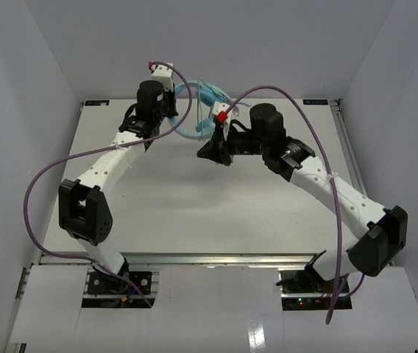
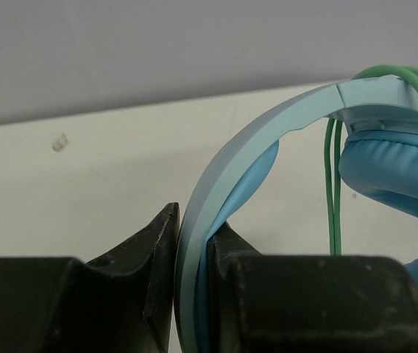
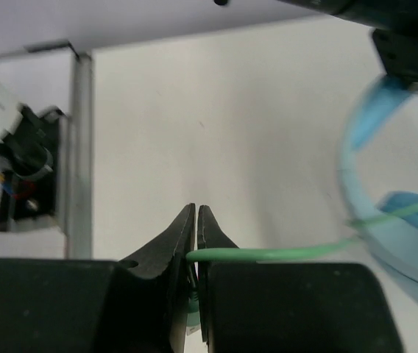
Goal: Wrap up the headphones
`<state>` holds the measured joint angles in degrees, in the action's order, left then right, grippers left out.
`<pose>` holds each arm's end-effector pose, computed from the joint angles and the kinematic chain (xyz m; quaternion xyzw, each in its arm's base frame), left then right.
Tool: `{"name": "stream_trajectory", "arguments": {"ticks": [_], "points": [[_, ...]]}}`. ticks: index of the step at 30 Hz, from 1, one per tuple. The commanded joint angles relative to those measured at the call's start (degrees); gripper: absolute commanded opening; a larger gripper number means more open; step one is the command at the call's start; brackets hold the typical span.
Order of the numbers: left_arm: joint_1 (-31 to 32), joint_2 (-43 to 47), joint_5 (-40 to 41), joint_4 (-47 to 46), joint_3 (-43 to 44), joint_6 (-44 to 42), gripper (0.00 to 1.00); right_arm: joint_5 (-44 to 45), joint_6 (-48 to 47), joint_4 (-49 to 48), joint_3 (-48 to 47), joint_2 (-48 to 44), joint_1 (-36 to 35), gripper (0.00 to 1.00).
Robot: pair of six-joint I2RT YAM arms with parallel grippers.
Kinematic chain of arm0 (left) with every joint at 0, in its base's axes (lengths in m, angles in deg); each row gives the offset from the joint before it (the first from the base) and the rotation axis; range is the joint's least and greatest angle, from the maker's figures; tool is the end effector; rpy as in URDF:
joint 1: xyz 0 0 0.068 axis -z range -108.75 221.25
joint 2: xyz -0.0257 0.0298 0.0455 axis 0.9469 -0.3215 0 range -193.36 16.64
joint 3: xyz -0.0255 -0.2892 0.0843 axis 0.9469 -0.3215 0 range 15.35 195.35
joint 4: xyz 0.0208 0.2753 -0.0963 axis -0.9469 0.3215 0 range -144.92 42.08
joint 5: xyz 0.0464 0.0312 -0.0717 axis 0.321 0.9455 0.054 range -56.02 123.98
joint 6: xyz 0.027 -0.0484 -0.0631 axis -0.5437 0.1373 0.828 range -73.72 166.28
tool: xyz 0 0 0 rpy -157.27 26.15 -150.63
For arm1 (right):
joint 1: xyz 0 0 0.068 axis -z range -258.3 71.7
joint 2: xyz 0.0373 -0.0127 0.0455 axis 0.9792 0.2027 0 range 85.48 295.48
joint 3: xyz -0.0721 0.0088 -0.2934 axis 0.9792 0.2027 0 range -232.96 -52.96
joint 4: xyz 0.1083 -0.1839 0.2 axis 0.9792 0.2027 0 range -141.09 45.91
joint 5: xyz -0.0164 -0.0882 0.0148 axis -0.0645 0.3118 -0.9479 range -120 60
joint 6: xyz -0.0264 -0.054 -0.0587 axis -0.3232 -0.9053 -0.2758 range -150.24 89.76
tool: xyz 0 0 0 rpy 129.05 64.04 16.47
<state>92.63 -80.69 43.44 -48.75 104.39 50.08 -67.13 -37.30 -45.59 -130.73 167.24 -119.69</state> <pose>0.4541 -0.1649 0.3882 0.0705 0.7862 -0.0696 0.6100 0.2633 0.2912 0.4234 -0.4845 0.5753 0.4130 0.5135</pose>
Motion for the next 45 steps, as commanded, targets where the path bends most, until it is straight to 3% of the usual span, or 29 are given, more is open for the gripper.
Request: {"name": "stream_trajectory", "arguments": {"ticks": [1, 7, 10, 16, 26, 35, 45], "points": [[-0.29, 1.24, -6.54, -1.35, -2.52, 0.54, 0.00, 14.44, -22.10, 26.90, -10.17, 0.98, -0.77, 0.08], [-0.29, -0.73, -13.34, 1.27, -4.04, -0.78, 0.00, 23.00, -34.89, 37.97, -15.45, 3.12, -2.14, 0.08], [-0.21, -1.44, -17.02, 2.08, -4.80, -2.07, 0.00, 27.92, -40.88, 38.48, -13.50, 2.41, -3.83, 0.08], [-0.11, -1.47, -22.99, 3.10, -7.20, -4.59, 0.00, 41.28, -47.26, 31.34, -10.74, 0.77, -6.27, 0.08], [0.22, 0.13, -37.39, 3.49, -13.02, -6.13, 0.00, 54.23, -59.77, 4.31, 4.10, -4.21, -6.69, 0.08], [0.41, 2.85, -48.57, 3.57, -14.52, -6.84, 0.00, 56.11, -67.19, -4.49, 8.55, -2.51, -5.57, 0.08], [0.41, 7.08, -53.05, 3.13, -14.88, -7.14, 0.00, 49.51, -62.19, -3.99, 7.86, -0.35, -1.37, 0.08]]}}
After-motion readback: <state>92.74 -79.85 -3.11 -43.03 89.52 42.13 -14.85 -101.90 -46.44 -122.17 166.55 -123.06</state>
